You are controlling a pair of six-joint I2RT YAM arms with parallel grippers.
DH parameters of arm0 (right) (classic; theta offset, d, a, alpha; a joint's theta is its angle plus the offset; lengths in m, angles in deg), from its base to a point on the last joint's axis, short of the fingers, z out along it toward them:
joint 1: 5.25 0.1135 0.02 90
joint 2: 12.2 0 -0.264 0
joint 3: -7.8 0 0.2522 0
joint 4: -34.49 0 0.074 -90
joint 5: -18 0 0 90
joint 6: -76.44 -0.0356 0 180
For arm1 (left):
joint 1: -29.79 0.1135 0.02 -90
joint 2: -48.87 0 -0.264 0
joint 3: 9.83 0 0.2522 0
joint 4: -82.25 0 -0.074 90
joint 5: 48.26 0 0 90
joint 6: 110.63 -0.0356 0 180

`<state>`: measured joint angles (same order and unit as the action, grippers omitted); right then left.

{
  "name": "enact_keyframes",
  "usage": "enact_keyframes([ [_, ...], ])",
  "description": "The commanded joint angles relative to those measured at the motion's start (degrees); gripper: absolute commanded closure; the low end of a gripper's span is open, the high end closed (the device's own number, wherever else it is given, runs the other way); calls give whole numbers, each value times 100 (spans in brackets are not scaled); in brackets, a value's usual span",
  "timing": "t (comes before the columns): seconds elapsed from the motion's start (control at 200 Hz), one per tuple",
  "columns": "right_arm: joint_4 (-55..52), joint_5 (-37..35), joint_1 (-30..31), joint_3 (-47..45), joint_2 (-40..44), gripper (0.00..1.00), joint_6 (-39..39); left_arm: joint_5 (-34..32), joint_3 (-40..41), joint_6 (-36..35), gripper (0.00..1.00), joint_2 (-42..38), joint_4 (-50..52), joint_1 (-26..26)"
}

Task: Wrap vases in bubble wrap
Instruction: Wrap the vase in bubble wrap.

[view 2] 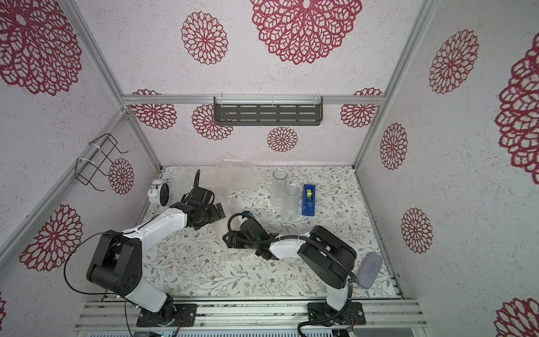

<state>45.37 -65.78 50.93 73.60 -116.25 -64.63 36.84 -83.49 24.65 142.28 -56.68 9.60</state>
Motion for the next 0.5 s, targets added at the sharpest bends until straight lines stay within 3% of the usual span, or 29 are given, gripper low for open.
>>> enact_keyframes([
  [0.0, -179, 415, 98, -88, -154, 27, -176, 57, -100, -33, 2, 271, -72, -33],
  [0.49, -1339, -227, 220, 227, 376, 3, 1012, -519, -292, -72, 8, 850, 231, -197],
])
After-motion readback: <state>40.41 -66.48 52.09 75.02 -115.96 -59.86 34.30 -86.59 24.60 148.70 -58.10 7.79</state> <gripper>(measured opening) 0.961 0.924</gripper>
